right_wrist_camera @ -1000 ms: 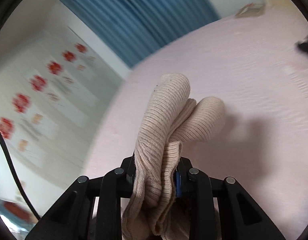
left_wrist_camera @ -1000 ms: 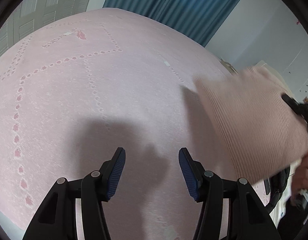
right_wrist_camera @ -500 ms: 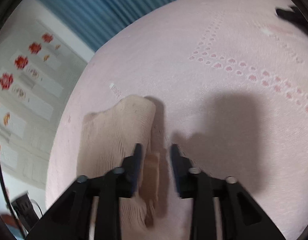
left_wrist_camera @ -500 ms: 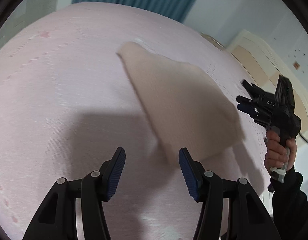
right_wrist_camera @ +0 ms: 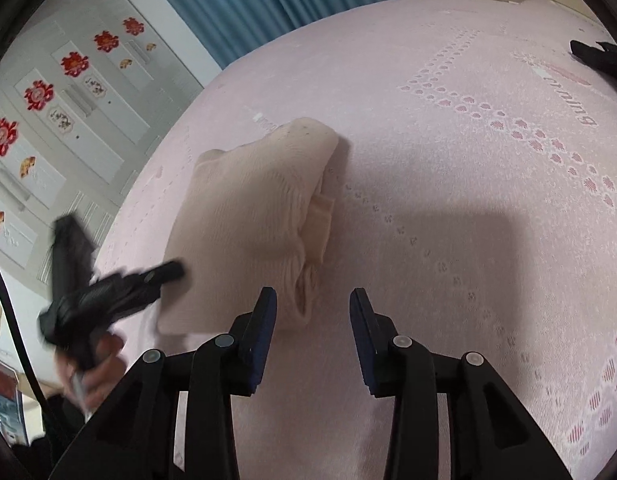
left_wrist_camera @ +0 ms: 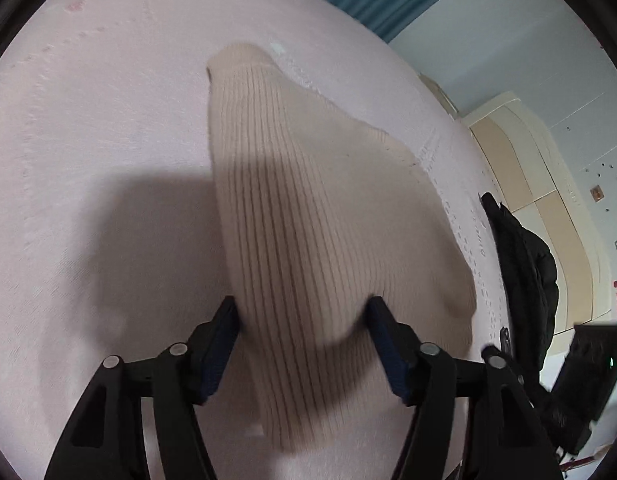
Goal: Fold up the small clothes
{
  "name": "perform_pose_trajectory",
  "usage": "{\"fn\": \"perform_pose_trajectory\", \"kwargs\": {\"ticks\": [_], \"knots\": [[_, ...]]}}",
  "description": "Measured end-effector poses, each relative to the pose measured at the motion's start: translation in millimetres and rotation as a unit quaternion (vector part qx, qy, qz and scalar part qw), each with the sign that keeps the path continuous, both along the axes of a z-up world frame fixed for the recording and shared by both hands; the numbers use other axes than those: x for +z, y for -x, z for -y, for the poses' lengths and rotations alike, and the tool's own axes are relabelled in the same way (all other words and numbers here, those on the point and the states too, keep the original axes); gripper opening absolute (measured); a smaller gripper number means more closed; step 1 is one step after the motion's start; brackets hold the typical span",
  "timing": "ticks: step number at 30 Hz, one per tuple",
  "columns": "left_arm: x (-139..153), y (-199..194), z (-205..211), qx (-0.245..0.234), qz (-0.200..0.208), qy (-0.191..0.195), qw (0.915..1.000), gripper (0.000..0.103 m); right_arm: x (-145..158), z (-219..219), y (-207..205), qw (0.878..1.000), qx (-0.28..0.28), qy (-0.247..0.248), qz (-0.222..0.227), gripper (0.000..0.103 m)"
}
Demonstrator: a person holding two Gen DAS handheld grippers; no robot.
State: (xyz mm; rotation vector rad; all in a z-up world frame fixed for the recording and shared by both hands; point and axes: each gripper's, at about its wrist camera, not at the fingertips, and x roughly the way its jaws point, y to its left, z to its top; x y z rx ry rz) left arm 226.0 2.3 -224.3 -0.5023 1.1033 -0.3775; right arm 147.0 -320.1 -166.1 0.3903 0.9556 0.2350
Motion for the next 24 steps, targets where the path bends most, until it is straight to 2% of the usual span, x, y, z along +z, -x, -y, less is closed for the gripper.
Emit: {"fn": "perform_pose_trajectory", "kwargs": {"ticks": [1, 2, 5, 10, 13, 17, 20, 24], "knots": [[-2.7, -4.3, -0.5, 0.005, -0.001, 0.01, 0.9999, 0.062, -0.1, 1.3, 0.5, 1.0, -0.002, 0.0, 0.001, 0.039], [-4.6, -4.6, -2.8, 0.009, -0.002, 0.017, 0.9998, 0.053, 0.2, 1.2, 1.3, 1.0, -0.004, -0.002, 0.002, 0.04], [0.4, -6.4, -9.7, 0.006, 0.013, 0.035, 0.9993, 0.043, -3.7, -2.3, -2.0, 1.0, 0.0, -0.006, -0.001, 0.04], [8.9, -17.6, -36.1, 0.017, 0.019, 0.01, 0.9996, 0.043, -5.5, -18.9, -11.1, 1.0, 0.015, -0.003, -0.003, 0.04], [6.9, -18.0, -48.2, 0.007, 0.002, 0.016, 0.9999, 0.05, 0.7, -32.5, -15.5, 1.0, 0.026, -0.004, 0.012, 0.04], [15.5, 6.2, -46.9, -0.016, 0.033, -0.02, 0.9991, 0.055, 6.7, -48.0, -28.1, 0.999, 0.032, -0.011, 0.03, 0.04], [11.1, 26.1, -46.9, -0.044, 0.031, -0.031, 0.9981, 0.055, 4.4, -54.3, -46.7, 0.999, 0.021, -0.014, 0.039, 0.04], [4.6, 57.5, -48.3, -0.081, 0.05, -0.069, 0.9931, 0.055, -9.5, -57.1, -81.2, 1.0, -0.018, -0.011, 0.014, 0.04]]}}
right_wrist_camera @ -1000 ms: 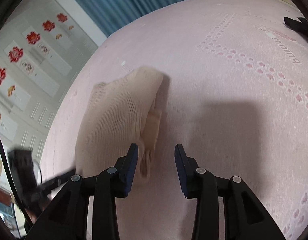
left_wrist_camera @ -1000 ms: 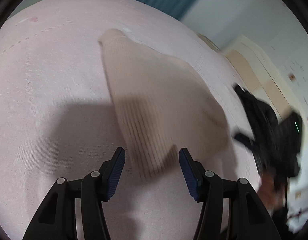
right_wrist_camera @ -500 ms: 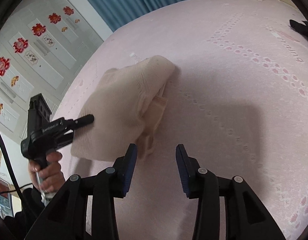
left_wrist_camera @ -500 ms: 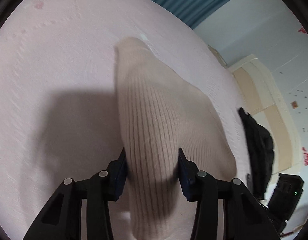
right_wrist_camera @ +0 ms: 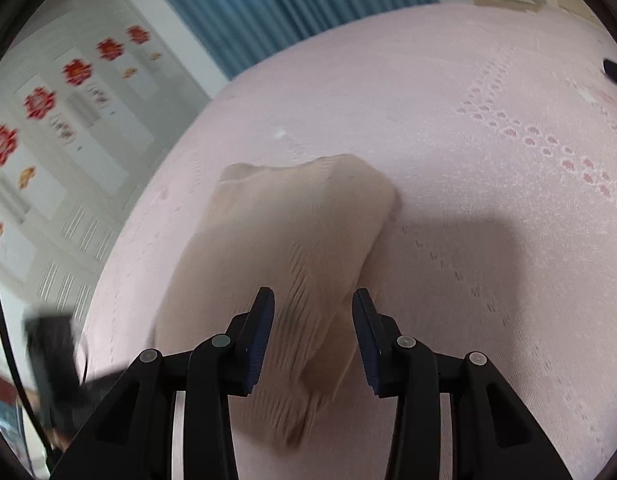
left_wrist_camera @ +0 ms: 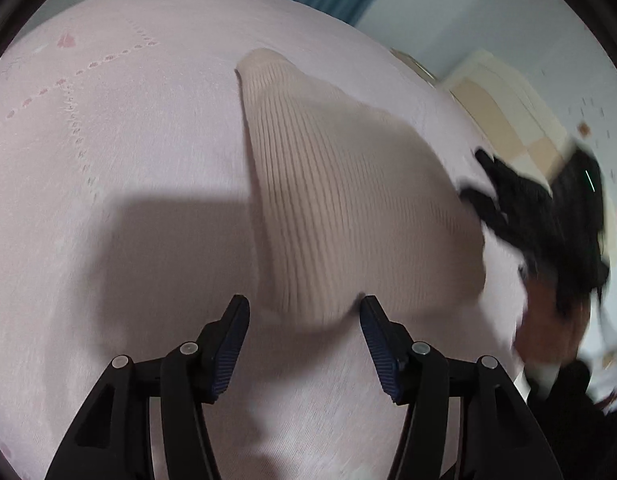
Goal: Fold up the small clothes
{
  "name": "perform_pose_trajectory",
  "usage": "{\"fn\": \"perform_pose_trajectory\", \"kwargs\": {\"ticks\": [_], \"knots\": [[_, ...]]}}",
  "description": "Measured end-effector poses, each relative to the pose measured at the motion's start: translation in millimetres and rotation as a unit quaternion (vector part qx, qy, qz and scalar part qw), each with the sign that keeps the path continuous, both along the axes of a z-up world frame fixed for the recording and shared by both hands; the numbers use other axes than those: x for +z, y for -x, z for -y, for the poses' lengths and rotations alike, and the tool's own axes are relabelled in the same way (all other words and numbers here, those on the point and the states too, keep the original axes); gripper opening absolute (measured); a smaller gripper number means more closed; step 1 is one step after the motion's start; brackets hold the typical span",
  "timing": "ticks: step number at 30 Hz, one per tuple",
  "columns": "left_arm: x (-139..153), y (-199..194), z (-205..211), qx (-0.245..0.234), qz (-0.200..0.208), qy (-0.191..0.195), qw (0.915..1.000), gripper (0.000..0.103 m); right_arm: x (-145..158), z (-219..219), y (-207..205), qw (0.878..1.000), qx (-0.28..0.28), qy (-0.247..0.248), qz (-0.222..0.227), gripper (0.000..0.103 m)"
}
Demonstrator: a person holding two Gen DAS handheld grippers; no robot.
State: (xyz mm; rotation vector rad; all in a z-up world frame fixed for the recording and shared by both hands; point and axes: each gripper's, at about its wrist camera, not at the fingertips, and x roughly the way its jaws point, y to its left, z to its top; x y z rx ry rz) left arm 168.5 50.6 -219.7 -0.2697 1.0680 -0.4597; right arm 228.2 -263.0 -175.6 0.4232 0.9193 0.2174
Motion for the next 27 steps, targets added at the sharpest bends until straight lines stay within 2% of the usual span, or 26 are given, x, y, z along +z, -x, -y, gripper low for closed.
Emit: {"fn": "perform_pose_trajectory", "kwargs": {"ticks": [2, 3, 4, 6, 8, 11, 14, 15, 17, 19, 23, 25, 27], "knots": [[-3.9, 10.3, 2.1, -0.005, 0.01, -0.027, 0.9996, 0.054, -5.8, -0.2, -14.0, 1.0, -0.006, 0.001, -0.015, 0.04], [-5.2, 12.3, 3.3, 0.0, 0.014, -0.038, 0.9992, 0.053, -9.3, -3.3, -22.4, 1.0, -0.007, 0.007, -0.026, 0.033], [-5.4, 14.1, 2.2, 0.006, 0.021, -0.046, 0.9987, 0.05, -10.1, -4.8, -26.4, 1.0, -0.003, 0.007, -0.026, 0.021], [-4.4, 12.6, 8.7, 0.018, 0.038, -0.064, 0.9971, 0.04, -5.9, -11.2, -35.3, 1.0, 0.008, 0.019, -0.013, 0.012], [-0.9, 11.2, 8.1, 0.027, 0.052, -0.07, 0.9959, 0.03, 4.1, -17.0, -44.0, 0.999, 0.017, 0.039, 0.01, 0.01], [7.3, 10.3, 4.5, 0.037, 0.066, -0.027, 0.9968, 0.021, 17.1, -13.5, -52.4, 0.999, 0.022, 0.02, 0.04, 0.01], [2.0, 10.1, 7.8, 0.039, 0.057, -0.03, 0.9972, 0.02, 1.2, -12.3, -61.3, 0.999, 0.017, 0.051, 0.005, 0.01], [0.7, 10.8, 8.2, 0.039, 0.055, -0.031, 0.9972, 0.02, -9.9, -12.9, -63.8, 0.997, 0.02, 0.067, -0.02, 0.012], [-1.5, 10.8, 9.0, 0.043, 0.043, -0.026, 0.9978, 0.02, -16.0, -6.9, -58.9, 0.997, 0.022, 0.062, -0.029, 0.017], [-2.9, 10.6, 6.2, 0.044, 0.033, -0.016, 0.9984, 0.02, -7.0, 6.7, -45.6, 0.999, 0.009, 0.037, -0.02, 0.033], [-4.4, 11.8, 4.1, 0.043, 0.031, -0.01, 0.9985, 0.02, 0.9, 22.8, -16.2, 1.0, -0.002, -0.011, -0.018, 0.044], [-4.6, 9.3, 7.6, 0.042, 0.031, -0.01, 0.9986, 0.02, -3.0, 18.8, -6.8, 0.999, 0.019, -0.041, -0.027, 0.053], [-3.1, 9.2, 4.3, 0.041, 0.03, -0.007, 0.9987, 0.02, -13.9, 8.8, -6.5, 0.998, 0.028, -0.043, -0.045, 0.056]]}}
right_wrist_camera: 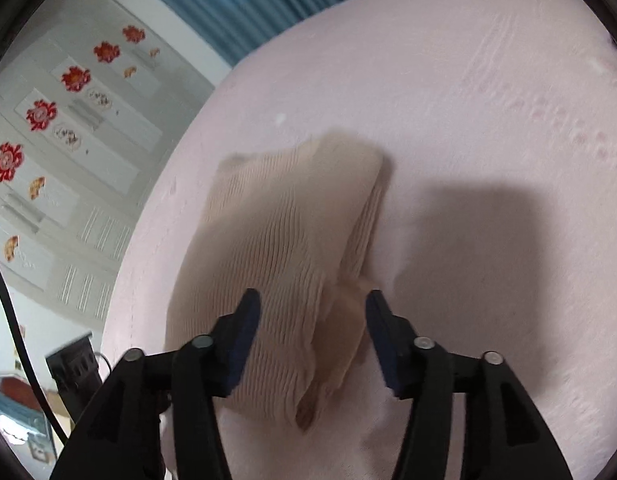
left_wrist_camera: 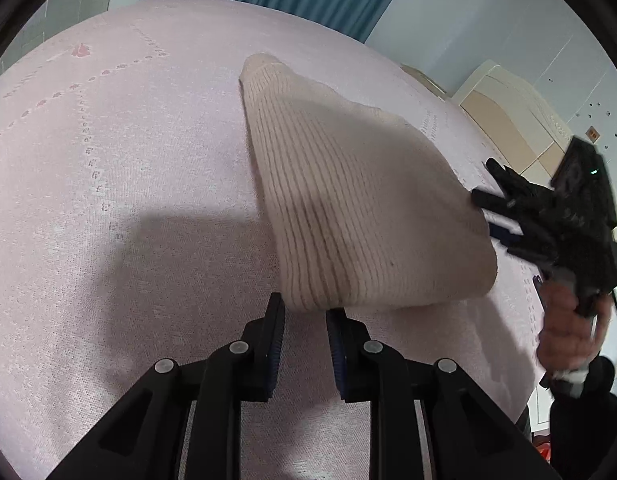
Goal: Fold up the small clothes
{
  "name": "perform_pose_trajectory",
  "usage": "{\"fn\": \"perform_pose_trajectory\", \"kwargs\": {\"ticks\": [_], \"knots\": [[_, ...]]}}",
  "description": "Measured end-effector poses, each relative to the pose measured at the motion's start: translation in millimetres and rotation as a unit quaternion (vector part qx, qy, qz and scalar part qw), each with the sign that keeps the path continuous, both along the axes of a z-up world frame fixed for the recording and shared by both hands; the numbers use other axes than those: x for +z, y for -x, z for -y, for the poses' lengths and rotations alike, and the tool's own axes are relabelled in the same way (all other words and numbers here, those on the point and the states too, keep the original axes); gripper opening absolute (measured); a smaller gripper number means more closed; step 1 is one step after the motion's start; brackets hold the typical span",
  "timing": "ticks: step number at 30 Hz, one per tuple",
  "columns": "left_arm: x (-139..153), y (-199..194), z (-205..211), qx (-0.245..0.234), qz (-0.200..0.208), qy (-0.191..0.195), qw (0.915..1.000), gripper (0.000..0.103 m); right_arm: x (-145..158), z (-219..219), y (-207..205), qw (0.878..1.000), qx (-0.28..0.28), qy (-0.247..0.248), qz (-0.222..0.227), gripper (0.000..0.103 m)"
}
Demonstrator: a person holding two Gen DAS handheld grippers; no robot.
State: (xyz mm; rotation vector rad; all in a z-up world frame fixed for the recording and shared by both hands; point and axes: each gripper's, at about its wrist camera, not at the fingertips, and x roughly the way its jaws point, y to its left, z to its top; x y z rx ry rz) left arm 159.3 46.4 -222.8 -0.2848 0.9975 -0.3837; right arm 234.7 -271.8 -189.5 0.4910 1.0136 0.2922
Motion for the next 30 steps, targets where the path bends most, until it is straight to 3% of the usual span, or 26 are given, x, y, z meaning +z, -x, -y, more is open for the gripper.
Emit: {"fn": "perform_pose_trajectory", "kwargs": {"ticks": [4, 5, 6, 7, 10, 12, 13, 14, 15, 18, 20, 21, 26, 30], "knots": [[1.0, 0.9, 1.8, 0.0, 0.0, 0.002, 1.0, 0.02, -26.6, -10.7, -10.4, 0.999, -0.025, -0.007, -0.033, 0.054], [1.0, 1.7, -0.5, 0.004, 0.002, 0.002, 1.0, 0.02, -29.5, -12.5, -13.8, 0.999, -0.025, -0.016, -0.033, 0.048], [1.1, 3.3, -6.6, 0.006, 0.006, 0.005, 1.0, 0.02, -30.0, -15.8, -17.9, 0.999, -0.016, -0.025, -0.031, 0.033], [4.3, 7.3, -10.4, 0.007, 0.014, 0.012, 0.9998, 0.02, -26.4, -18.6, -19.8, 0.999, -0.011, -0.03, -0.023, 0.024], [9.4, 14.8, -16.2, 0.011, 0.022, 0.016, 0.9996, 0.02, -6.4, -19.0, -16.1, 0.997, 0.009, -0.073, 0.036, 0.02], [8.2, 15.7, -15.1, 0.009, 0.018, 0.017, 0.9997, 0.02, -9.9, -10.6, -15.5, 0.991, 0.011, -0.127, 0.043, 0.02], [8.0, 16.4, -15.0, 0.008, 0.016, 0.019, 0.9997, 0.02, -16.1, -9.7, -17.9, 0.993, 0.006, -0.115, 0.031, 0.02], [8.1, 17.7, -14.9, 0.004, 0.015, 0.022, 0.9996, 0.02, -26.3, -12.8, -22.8, 0.998, 0.001, -0.063, 0.007, 0.021], [6.7, 15.9, -15.3, 0.004, 0.013, 0.022, 0.9997, 0.02, -33.2, -15.1, -24.8, 0.999, 0.003, -0.038, -0.006, 0.029], [7.2, 17.3, -19.3, 0.004, -0.002, 0.014, 0.9999, 0.028, -30.2, -12.4, -23.2, 0.999, 0.004, -0.031, -0.015, 0.047], [9.1, 21.7, -26.5, 0.011, 0.001, 0.014, 0.9998, 0.042, -18.1, -9.6, -21.2, 1.0, -0.005, -0.023, -0.007, 0.047], [10.6, 23.9, -28.6, 0.015, 0.007, 0.009, 0.9998, 0.043, -10.9, -9.0, -19.5, 1.0, -0.013, -0.015, 0.004, 0.047], [27.7, 30.3, -45.3, 0.027, 0.034, 0.004, 0.9991, 0.047, 12.8, -11.0, -26.8, 0.999, -0.024, -0.009, 0.032, 0.048], [41.5, 2.4, -47.1, 0.04, 0.045, 0.005, 0.9982, 0.048, 17.7, -14.9, -50.2, 0.999, -0.031, 0.011, 0.029, 0.048]]}}
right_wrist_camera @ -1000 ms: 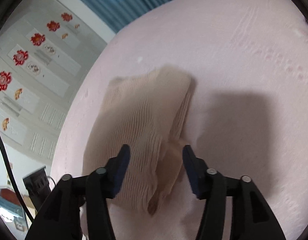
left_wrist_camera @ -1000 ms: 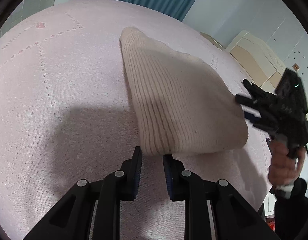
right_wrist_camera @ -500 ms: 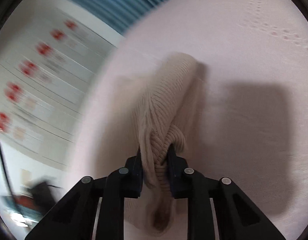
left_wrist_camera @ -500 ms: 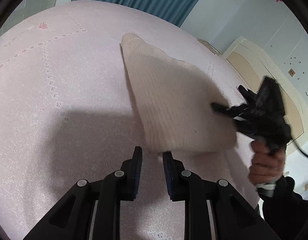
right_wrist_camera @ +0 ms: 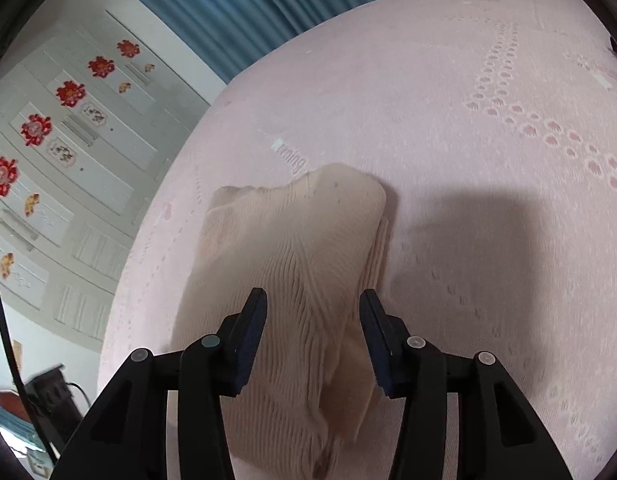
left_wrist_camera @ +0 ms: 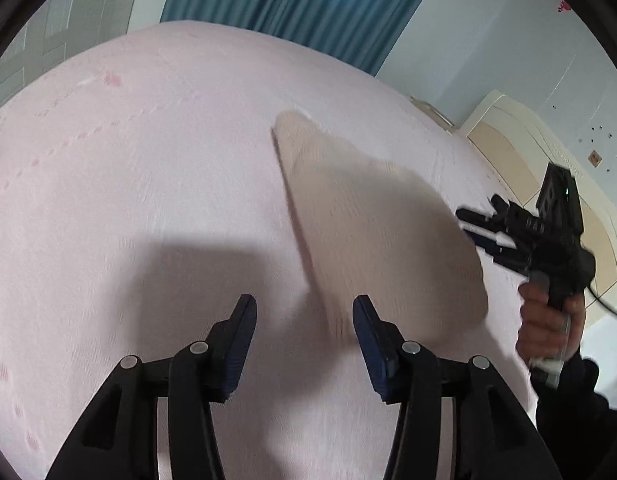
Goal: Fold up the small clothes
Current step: 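Grasp the folded sweater with the left gripper while the right gripper grasps it too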
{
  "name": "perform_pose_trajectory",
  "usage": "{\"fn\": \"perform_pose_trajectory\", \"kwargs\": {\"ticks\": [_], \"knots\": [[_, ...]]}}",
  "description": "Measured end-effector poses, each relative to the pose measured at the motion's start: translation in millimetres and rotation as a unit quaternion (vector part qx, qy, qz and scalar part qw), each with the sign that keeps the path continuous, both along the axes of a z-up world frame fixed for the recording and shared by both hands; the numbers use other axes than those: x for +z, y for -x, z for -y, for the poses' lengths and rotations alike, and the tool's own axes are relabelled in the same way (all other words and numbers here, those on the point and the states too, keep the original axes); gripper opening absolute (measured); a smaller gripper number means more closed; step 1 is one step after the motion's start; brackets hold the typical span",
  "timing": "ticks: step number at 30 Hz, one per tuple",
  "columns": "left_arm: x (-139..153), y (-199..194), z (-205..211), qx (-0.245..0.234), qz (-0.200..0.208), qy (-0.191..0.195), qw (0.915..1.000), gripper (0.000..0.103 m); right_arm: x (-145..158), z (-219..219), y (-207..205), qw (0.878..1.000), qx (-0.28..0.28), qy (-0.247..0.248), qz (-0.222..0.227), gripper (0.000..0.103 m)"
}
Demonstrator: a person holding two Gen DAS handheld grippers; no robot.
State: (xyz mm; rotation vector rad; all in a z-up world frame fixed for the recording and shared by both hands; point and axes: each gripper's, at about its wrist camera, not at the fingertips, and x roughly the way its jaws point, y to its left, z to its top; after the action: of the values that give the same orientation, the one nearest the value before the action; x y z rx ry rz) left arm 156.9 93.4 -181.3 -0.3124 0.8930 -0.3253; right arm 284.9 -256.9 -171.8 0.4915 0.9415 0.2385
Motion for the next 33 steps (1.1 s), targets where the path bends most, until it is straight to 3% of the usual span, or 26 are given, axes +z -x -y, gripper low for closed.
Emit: {"fn": "perform_pose_trajectory", "kwargs": {"ticks": [4, 10, 15, 18, 19, 20, 23, 25, 26, 29, 33], "knots": [[9.8, -62.3, 12.5, 0.002, -0.013, 0.058, 0.9982, 0.053, -4.3, -0.8, -10.1, 0.999, 0.002, 0.043, -0.01, 0.048], [-1.5, -123.8, 31.0, 0.014, -0.035, 0.069, 0.9969, 0.057, -11.9, 8.0, -4.0, 0.997, 0.018, 0.069, -0.009, 0.048], [-39.1, -174.9, 27.1, 0.036, -0.114, 0.109, 0.9869, 0.057, -21.3, 21.4, -13.1, 0.999, 0.021, 0.033, -0.011, 0.048], [-51.5, -185.9, 24.7, 0.051, -0.11, 0.133, 0.9838, 0.056, -32.2, 28.8, -23.7, 1.0, 0.011, -0.005, -0.02, 0.048], [-52.5, -189.1, 23.7, 0.056, -0.105, 0.14, 0.983, 0.054, -34.6, 30.1, -26.8, 1.0, 0.009, -0.014, -0.022, 0.048], [-51.9, -192.4, 22.3, 0.062, -0.099, 0.147, 0.9822, 0.039, -37.8, 31.4, -31.0, 0.999, 0.006, -0.024, -0.024, 0.048], [-48.8, -194.2, 19.6, 0.067, -0.079, 0.165, 0.9809, 0.018, -45.3, 31.7, -43.5, 0.998, 0.005, -0.051, -0.03, 0.046], [-44.3, -190.3, 20.4, 0.067, -0.064, 0.16, 0.9828, 0.017, -42.8, 31.0, -46.0, 0.998, 0.008, -0.065, -0.014, 0.022], [-42.3, -187.7, 23.0, 0.063, -0.056, 0.148, 0.9854, 0.017, -41.1, 30.4, -45.7, 0.997, 0.013, -0.07, -0.001, 0.016], [-40.2, -186.8, 30.5, 0.055, -0.05, 0.12, 0.99, 0.023, -39.3, 36.6, -38.1, 0.996, 0.004, -0.084, 0.033, 0.011], [-27.0, -193.7, 35.9, 0.056, -0.032, 0.087, 0.9941, 0.029, -56.4, 31.5, -38.3, 1.0, -0.001, -0.029, -0.001, 0.011]]}}
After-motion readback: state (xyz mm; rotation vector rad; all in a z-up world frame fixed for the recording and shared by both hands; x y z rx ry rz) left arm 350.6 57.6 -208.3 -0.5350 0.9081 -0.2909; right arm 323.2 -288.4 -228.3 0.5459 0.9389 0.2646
